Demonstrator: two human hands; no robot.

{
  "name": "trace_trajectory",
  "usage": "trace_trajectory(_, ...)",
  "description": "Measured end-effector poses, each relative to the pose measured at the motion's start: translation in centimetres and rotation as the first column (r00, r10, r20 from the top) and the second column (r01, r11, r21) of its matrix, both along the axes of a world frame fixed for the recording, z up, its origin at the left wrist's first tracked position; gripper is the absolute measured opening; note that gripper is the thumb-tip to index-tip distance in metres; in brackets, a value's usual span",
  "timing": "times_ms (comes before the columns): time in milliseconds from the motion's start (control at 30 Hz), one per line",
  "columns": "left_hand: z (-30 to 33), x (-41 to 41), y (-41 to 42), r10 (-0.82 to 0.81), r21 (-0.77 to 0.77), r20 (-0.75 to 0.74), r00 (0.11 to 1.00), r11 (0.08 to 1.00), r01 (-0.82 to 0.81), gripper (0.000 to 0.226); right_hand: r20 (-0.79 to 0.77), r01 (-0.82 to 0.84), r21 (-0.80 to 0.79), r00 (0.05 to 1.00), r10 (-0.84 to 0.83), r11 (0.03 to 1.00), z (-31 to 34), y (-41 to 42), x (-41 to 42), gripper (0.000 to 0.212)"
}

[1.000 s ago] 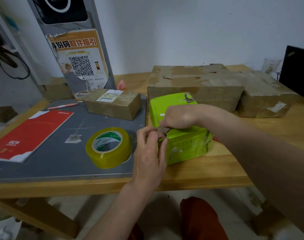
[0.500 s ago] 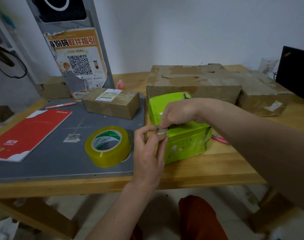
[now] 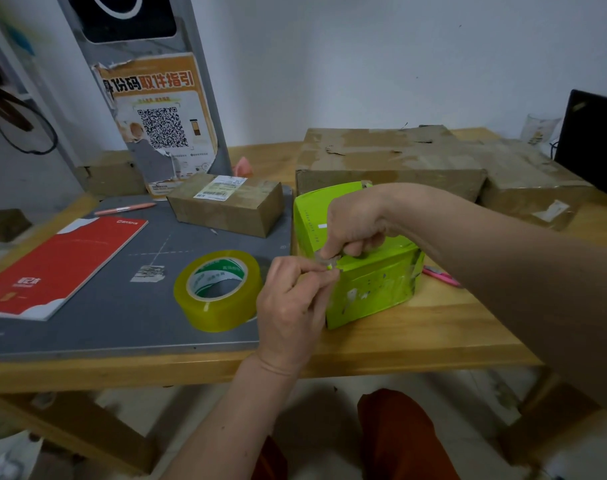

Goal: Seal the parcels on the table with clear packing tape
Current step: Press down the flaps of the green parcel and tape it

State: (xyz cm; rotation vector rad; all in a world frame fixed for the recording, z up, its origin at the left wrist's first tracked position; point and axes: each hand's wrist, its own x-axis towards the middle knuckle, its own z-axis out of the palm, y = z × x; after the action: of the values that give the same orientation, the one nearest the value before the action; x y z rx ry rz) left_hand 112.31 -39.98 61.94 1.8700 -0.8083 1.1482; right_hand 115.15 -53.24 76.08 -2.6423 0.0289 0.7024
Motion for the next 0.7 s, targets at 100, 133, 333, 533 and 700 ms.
trace_trajectory(100,0.3,0.1,0.1,-0.043,0.028,-0.051,0.998,0.999,0.045,0.008,-0.105,0.017,0.093,0.994,-0.008,0.995,0.0,-0.4,0.0,0.044)
trace_trajectory(133,0.4,0.1,0.1,-0.060,0.035,-0.072,0.996,0.997,0.062,0.008,-0.113,0.015,0.103,0.994,-0.003,0.995,0.0,-0.5,0.0,0.049)
trace_trajectory(333,0.1,-0.3,-0.2,-0.113,0.012,-0.162,0.980,0.993,0.117,0.016,0.000,0.005,0.093,1.000,-0.006,0.996,0.0,-1.0,-0.1,0.027)
trace_trajectory(533,-0.6,-0.1,-0.4,-0.086,0.032,-0.067,0.994,0.996,0.088,0.014,0.103,-0.008,0.101,0.995,-0.002,0.995,-0.7,-1.7,-0.1,0.030)
trace_trajectory(700,-1.3,-0.1,-0.4,-0.093,0.020,-0.043,0.995,0.995,0.094,0.012,0.394,-0.013,0.294,0.913,-0.108,0.956,-1.3,-3.2,-0.5,0.018)
